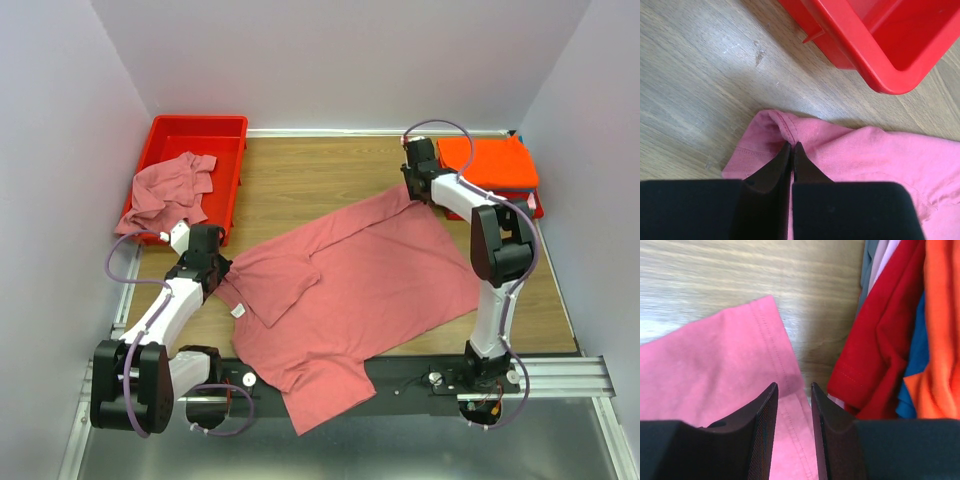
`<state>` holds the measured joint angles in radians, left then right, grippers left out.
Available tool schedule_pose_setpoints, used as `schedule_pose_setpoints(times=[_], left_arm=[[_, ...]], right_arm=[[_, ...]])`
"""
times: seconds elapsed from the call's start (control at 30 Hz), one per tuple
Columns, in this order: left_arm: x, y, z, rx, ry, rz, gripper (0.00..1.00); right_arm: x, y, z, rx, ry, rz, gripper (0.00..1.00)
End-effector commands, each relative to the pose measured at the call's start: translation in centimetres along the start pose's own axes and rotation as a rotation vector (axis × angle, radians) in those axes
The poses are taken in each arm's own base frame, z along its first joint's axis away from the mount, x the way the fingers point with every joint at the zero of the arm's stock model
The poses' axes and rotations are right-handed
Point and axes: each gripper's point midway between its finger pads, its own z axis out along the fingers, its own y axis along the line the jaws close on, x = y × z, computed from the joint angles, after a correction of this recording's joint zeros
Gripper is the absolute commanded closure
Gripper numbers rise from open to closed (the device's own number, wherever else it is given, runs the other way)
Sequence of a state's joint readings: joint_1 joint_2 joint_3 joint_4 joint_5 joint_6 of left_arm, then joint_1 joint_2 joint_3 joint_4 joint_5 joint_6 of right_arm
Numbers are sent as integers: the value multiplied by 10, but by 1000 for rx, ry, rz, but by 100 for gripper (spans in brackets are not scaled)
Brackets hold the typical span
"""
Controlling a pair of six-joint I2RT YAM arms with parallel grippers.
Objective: Fold and stack the t-shirts
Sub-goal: Fold the tshirt
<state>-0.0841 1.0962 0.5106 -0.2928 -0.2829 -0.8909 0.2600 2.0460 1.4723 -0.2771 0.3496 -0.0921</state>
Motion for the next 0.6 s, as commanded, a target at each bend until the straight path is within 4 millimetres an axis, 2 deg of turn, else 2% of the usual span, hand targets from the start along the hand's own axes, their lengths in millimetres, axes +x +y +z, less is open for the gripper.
schedule_pose_setpoints(times=[0.0, 0.1, 0.13, 0.2, 0.27, 0.3, 0.33, 0.4, 0.43, 0.5, 0.57], left_arm=[[-4, -3, 0, 13, -11, -3, 93], [-5, -3, -1, 16, -12, -3, 93], [-5, -3, -1, 15, -13, -4, 93], [-5, -3, -1, 15, -14, -8, 93], [-5, -3, -2, 17, -16, -9, 93], [-6, -3, -3, 17, -18, -11, 93], [-6, -4, -3, 18, -19, -11, 93], [-6, -3, -4, 19, -17, -11, 93], [-6, -3, -4, 18, -19, -11, 93], [-7, -3, -4, 19, -23, -16, 92], [-8, -2, -5, 14, -30, -28, 92]], right_arm=[[-39, 3, -26, -80, -111, -21, 60], [-52, 24, -36, -227, -139, -68, 60], [-50, 38, -40, -319, -132, -118, 59], [-49, 50, -45, -398, -141, -150, 60], [-43, 58, -38, -433, -118, -152, 62], [-43, 60, -35, -436, -112, -149, 62], [-33, 62, -25, -434, -75, -147, 64], [-24, 61, -15, -430, -43, -126, 67], [-20, 56, -10, -420, -29, -112, 75], [-11, 50, 0, -394, 1, -99, 76], [-2, 37, 9, -366, 27, -76, 82]])
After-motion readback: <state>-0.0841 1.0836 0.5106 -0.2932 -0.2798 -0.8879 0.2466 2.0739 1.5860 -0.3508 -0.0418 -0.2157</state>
